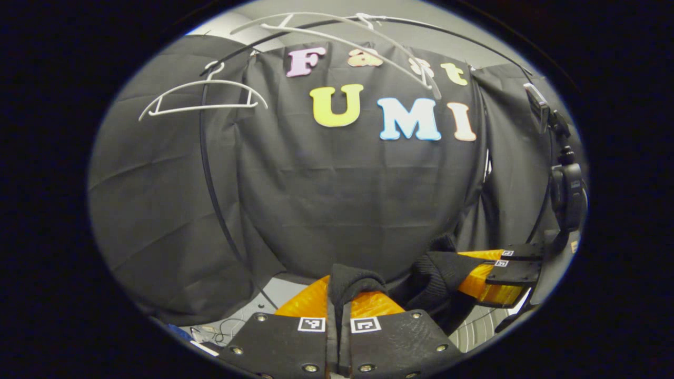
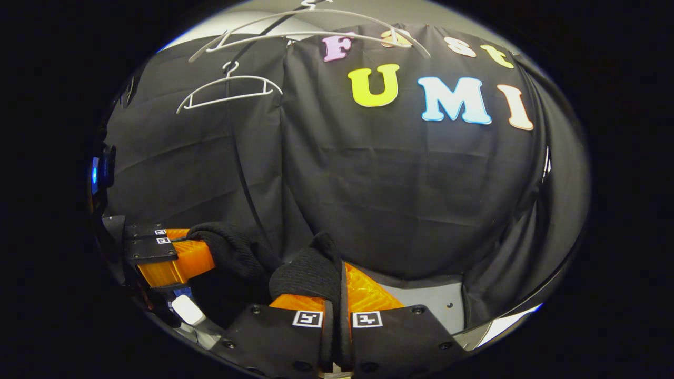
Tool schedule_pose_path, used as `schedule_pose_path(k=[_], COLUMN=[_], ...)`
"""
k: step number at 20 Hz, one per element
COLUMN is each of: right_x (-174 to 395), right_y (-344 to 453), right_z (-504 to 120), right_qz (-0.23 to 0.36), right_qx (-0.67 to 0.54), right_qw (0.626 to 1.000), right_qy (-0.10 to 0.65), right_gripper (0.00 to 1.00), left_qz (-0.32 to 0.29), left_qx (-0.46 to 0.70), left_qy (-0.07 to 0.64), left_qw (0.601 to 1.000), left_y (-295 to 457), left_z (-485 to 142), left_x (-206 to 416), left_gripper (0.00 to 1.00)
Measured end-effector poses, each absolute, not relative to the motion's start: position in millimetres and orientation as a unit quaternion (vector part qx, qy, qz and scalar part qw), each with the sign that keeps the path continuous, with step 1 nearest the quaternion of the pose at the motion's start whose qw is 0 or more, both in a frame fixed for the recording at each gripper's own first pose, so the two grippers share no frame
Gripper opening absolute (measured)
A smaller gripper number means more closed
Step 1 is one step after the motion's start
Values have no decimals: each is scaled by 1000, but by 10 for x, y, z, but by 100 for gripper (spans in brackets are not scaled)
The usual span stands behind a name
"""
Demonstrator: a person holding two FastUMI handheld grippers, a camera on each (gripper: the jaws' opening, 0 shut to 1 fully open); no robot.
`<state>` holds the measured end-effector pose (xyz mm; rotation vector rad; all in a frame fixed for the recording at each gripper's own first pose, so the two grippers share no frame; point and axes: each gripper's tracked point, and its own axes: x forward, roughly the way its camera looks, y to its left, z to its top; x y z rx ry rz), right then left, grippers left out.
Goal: Grasp the clothes on the hanger with both hands and then place them into the laundry hamper below.
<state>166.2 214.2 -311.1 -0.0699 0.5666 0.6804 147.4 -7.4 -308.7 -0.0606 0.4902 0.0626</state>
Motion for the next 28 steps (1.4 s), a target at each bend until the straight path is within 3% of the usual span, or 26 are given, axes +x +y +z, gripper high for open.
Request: schedule_pose_path(k=[11, 15, 16, 17, 20, 21, 22, 24, 28], right_x=[1284, 1200, 1146, 1096, 1043, 1020, 1020, 973, 907], right_y=[1952, 1819, 1827, 1802, 1819, 1811, 1826, 1835, 1885], right_z=[-3963, -4117, -4150, -4162, -4133, -4096, -4108, -4071, -3885], right_qz=[303, 294, 295, 296, 297, 295, 294, 290, 281], right_qx=[-72, -97, -98, -97, -85, -88, -88, -84, -69], right_qw=[868, 856, 854, 852, 856, 856, 857, 859, 872], right_qy=[387, 413, 417, 421, 415, 415, 414, 413, 394], right_gripper=[12, 28, 37, 40, 83, 97, 97, 97, 97], left_qz=[28, 30, 30, 30, 32, 37, 41, 46, 46], left_qx=[-29, -22, -22, -21, -19, -15, -11, -7, 6], left_qy=[371, 412, 418, 422, 423, 416, 408, 395, 371], left_qw=[928, 910, 908, 906, 906, 908, 912, 918, 928], left_y=[-127, -110, -102, -115, -56, -25, 15, 77, 231], left_z=[-4227, -4482, -4504, -4562, -4580, -4515, -4432, -4304, -4039], left_x=[1055, 862, 799, 783, 746, 747, 765, 771, 721], left_gripper=[5, 9, 10, 26, 72, 77, 77, 96, 96])
